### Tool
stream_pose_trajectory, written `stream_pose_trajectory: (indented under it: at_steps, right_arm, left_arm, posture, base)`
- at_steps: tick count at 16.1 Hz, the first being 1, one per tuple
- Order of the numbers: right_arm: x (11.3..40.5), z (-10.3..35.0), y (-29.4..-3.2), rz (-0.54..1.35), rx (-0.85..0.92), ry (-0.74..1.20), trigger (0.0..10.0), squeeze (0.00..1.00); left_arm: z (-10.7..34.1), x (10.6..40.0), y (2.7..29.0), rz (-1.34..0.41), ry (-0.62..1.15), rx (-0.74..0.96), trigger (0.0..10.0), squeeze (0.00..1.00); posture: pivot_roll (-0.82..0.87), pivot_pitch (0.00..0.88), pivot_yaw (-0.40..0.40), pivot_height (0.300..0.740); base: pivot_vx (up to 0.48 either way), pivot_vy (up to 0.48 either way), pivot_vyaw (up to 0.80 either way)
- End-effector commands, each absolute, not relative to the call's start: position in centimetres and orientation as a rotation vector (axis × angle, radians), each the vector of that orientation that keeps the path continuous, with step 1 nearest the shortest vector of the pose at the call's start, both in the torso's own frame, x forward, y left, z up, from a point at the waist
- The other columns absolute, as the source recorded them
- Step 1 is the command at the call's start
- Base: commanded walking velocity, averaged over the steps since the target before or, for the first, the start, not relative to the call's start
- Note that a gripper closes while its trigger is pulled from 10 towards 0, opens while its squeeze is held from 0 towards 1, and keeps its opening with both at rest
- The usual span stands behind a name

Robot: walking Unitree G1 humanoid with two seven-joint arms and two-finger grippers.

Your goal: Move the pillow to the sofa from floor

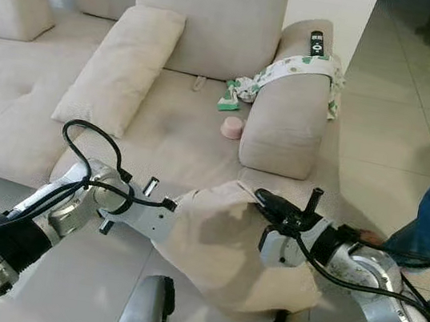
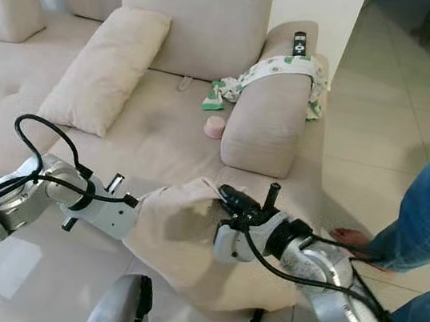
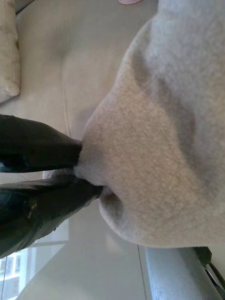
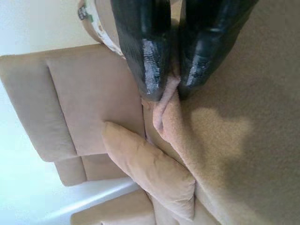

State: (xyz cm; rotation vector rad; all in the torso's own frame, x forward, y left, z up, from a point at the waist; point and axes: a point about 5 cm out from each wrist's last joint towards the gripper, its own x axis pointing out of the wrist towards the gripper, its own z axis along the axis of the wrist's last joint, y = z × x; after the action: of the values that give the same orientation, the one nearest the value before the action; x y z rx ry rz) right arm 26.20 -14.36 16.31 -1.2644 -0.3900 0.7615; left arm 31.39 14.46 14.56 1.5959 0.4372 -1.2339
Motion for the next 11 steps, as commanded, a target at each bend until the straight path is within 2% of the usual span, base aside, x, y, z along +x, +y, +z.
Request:
stream_pose_trajectory:
  at_steps: [1,5,11]
  right_arm:
    - [25.5,17.2,-12.9,0.750,-1.167,-0.478,10.0,0.00]
    - [25.3,17.3,-12.1,0.716,-1.075,-0.525,10.0,0.00]
    - [25.8,18.2,-11.4,0.668,-1.041,-0.566,10.0,0.00]
  left_arm:
    - [14.6,31.2,14.8,-1.234,0.459,1.625,0.0,0.00]
    - [16.2,31.9,14.8,-1.180,0.425,1.662,0.0,0.00]
    - [17.6,32.8,14.8,-1.138,0.388,1.691,0.0,0.00]
  posture:
    - [0.00,0.000,0.053,0.575]
    - [0.01,0.000,0.048,0.580]
    - [0.00,0.000,0.048,0.630]
  base:
    - [0.000,0.000,0.00]
    - [0.000,0.000,0.00]
    - [0.000,0.000,0.00]
